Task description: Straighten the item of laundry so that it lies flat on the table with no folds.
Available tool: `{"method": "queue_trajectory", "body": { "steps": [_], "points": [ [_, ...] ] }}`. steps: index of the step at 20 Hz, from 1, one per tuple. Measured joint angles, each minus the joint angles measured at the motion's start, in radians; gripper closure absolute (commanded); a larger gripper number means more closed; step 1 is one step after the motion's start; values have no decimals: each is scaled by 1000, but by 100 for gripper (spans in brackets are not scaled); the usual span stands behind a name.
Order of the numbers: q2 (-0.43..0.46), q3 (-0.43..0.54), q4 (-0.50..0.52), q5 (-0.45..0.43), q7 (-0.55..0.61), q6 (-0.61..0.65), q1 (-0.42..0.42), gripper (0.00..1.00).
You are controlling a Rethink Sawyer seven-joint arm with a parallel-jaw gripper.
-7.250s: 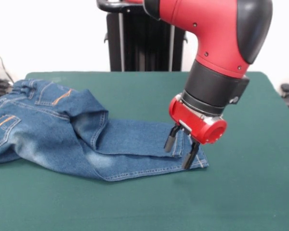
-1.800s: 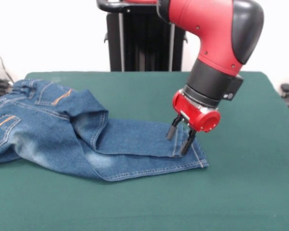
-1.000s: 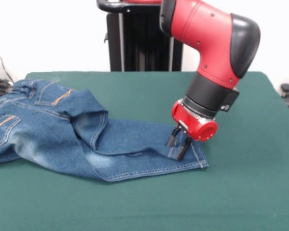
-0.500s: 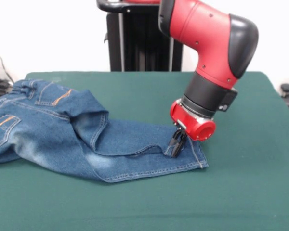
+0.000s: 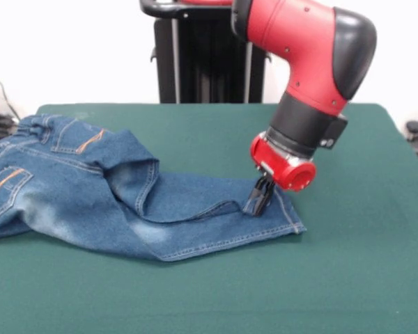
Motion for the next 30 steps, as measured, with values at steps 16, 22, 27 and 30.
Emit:
{"method": "queue_trajectory", "body": {
  "steps": [16,22,27,30],
  "points": [
    [-185,20,142,0,0,0,27,0],
    [-186,41,144,0,0,0,26,0],
    [-185,76,145,0,0,0,22,0],
    [-184,101,145,-1,0,-3,20,0]
  ]
}}
